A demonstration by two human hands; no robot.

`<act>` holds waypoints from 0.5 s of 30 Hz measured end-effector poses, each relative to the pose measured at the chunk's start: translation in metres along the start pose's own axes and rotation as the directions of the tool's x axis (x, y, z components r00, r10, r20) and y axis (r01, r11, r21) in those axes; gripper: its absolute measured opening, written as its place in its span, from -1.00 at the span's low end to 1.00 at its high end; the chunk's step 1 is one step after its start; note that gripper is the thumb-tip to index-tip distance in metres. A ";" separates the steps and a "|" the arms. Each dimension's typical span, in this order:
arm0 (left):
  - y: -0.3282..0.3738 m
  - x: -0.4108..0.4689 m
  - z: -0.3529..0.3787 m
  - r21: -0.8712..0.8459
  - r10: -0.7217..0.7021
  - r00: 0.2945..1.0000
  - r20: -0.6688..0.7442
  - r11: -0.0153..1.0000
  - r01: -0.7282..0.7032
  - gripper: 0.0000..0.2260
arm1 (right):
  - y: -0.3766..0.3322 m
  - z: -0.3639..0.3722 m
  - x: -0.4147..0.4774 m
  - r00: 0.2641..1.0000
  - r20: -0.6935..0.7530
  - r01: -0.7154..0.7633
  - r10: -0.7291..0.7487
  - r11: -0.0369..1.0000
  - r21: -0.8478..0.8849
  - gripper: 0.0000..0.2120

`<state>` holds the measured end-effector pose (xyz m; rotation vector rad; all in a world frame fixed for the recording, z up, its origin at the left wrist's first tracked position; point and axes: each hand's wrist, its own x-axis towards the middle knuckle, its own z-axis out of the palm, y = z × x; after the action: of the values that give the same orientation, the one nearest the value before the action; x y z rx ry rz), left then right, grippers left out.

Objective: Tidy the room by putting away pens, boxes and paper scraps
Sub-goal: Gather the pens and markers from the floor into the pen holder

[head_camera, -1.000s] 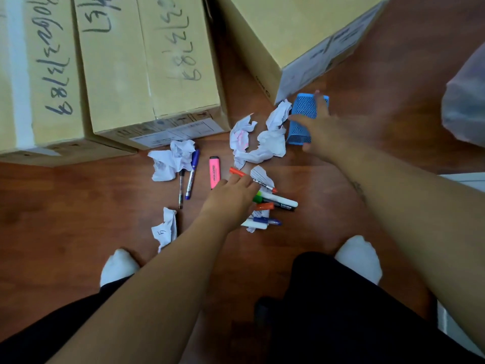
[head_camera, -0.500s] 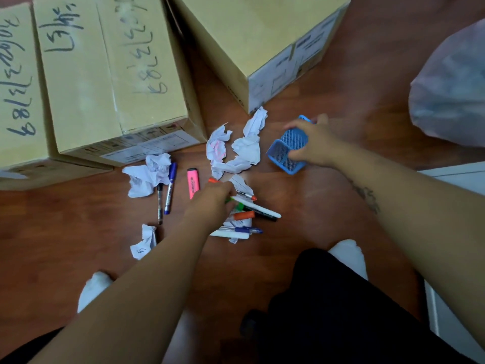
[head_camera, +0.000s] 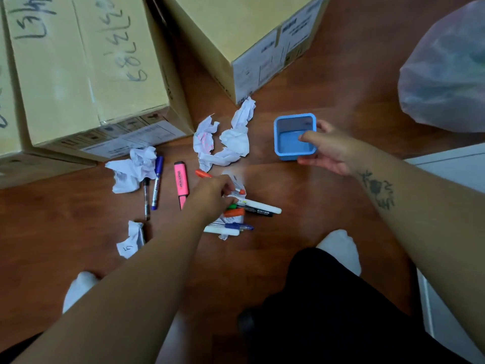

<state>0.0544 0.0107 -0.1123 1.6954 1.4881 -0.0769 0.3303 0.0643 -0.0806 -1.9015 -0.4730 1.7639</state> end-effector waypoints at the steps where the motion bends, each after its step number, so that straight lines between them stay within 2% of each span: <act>1: 0.000 0.000 0.001 -0.002 0.007 1.000 0.001 1.000 -0.007 -0.83 | 0.003 -0.001 0.000 1.000 -0.003 -0.014 0.014 1.000 0.011 -0.55; 6: 0.006 -0.002 -0.006 0.036 0.019 1.000 -0.002 0.999 -0.019 -0.90 | 0.020 -0.003 0.004 0.998 -0.033 -0.042 0.047 0.991 0.125 -0.54; 9: 0.018 -0.011 -0.027 -0.027 -0.015 0.999 -0.041 1.000 0.014 -0.97 | 0.017 -0.004 0.002 0.998 -0.005 -0.059 0.060 0.991 0.117 -0.61; 15: 0.067 -0.029 -0.095 -0.199 -0.020 0.977 -0.214 0.980 -0.023 -0.91 | 0.006 -0.004 -0.016 0.991 0.060 -0.123 0.119 0.990 0.070 -0.72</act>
<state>0.0572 0.0521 0.0004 1.5788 1.5944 0.2582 0.3319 0.0501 -0.0711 -1.8689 -0.3128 1.8896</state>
